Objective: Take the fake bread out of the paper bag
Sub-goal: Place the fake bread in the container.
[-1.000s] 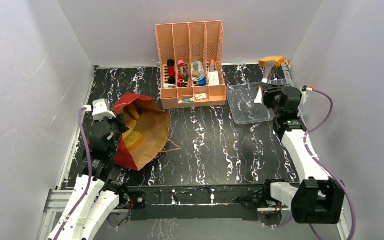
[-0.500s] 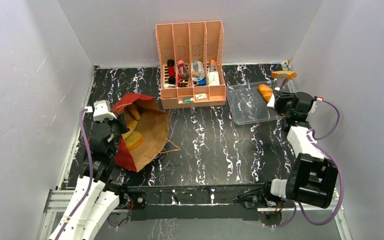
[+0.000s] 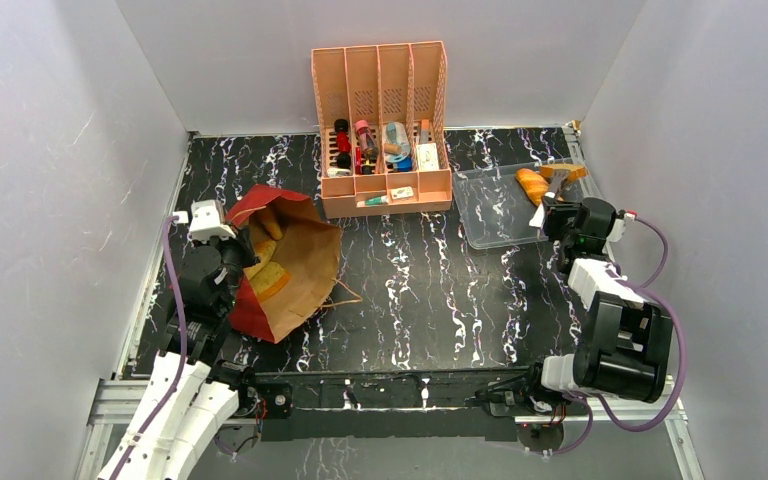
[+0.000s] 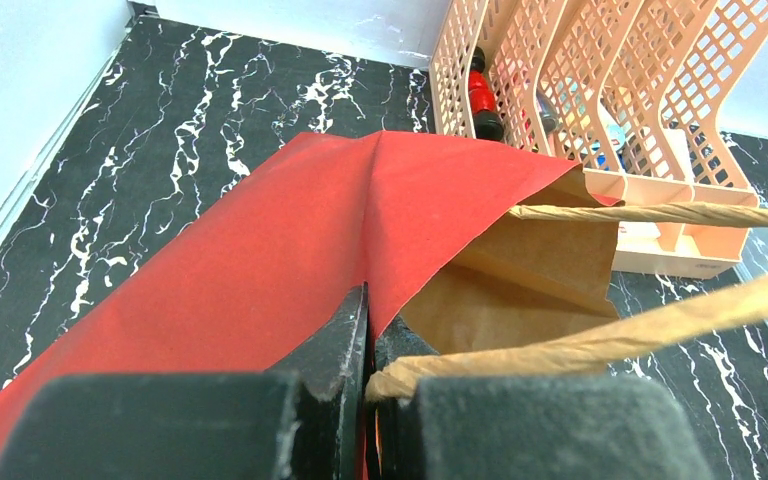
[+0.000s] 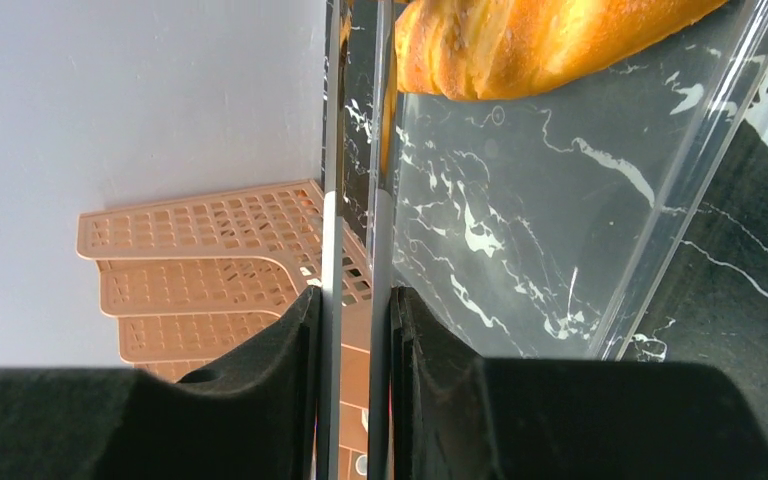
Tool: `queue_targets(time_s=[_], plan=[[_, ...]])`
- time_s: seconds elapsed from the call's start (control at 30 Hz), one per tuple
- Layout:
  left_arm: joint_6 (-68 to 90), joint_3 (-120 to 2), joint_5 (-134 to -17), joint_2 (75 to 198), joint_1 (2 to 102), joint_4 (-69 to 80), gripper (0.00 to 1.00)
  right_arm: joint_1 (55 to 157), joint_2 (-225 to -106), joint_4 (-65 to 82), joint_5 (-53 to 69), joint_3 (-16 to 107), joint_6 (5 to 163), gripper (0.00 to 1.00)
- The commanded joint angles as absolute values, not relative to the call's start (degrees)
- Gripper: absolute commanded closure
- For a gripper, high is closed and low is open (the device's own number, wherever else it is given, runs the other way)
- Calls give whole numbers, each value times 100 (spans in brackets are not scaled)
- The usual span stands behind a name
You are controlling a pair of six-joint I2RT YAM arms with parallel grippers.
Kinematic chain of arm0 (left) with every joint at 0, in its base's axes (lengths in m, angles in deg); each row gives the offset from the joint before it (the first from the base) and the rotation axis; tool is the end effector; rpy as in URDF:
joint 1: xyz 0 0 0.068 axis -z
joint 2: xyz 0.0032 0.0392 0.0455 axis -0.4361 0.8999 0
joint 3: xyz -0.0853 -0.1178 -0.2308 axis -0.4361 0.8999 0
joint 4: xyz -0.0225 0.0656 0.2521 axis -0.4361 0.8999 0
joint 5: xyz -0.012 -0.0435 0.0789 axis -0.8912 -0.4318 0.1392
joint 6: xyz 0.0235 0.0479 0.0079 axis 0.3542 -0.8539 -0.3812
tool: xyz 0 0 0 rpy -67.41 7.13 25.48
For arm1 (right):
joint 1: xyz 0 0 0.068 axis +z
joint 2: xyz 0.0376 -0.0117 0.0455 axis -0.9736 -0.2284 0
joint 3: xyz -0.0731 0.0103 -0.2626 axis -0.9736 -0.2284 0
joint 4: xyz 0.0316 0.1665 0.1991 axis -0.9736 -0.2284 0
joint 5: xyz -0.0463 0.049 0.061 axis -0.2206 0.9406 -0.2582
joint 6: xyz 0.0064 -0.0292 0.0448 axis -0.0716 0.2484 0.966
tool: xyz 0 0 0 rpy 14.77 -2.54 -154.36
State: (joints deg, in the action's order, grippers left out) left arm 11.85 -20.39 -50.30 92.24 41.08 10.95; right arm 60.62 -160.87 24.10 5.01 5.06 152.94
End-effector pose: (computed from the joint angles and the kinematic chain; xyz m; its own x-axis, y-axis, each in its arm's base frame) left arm 0.1422 -0.0278 0.3196 -0.0062 -0.2179 -0.9760 -0.0342 0.9755 -0.2175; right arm 0.2695 -0.0754 0.2030 0.0998 0.9768 -0.1895 0.4719 0.1212 0.8733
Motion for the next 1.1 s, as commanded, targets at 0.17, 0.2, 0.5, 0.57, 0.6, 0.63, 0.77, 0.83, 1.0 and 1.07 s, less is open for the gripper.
queue_targets(time_s=[0.17,0.2,0.5,0.57,0.6,0.63,0.77,0.83,1.0,1.07], plan=[[1127,-2286,-5157,9031,4110,970,100,5923,-16212,3106,486,539,15468,97],[1127,-2297,-5162,9032,4109,983,100,5922,-16219,3113,513,511,15497,96],[1125,-2405,-5136,8952,4112,1157,100,5922,-16159,3325,1044,178,15842,72],[1128,-2429,-5134,8937,4110,1192,100,5922,-16095,3324,1088,126,15885,69],[1124,-2444,-5139,8939,4110,1205,100,5922,-16059,3313,1103,99,15900,67],[1119,-2459,-5141,8942,4108,1215,100,5922,-16026,3310,1125,75,15918,66],[1107,-2493,-5162,8975,4107,1251,100,5922,-15840,3230,1206,-1,15985,64],[1103,-2501,-5177,8991,4111,1250,100,5922,-15741,3153,1208,-8,15989,64],[1068,-2493,-5219,9060,4113,1266,100,5922,-15509,3009,1240,-76,15993,63],[1071,-2488,-5224,9061,4108,1275,100,5922,-15414,2954,1270,-116,16004,63]])
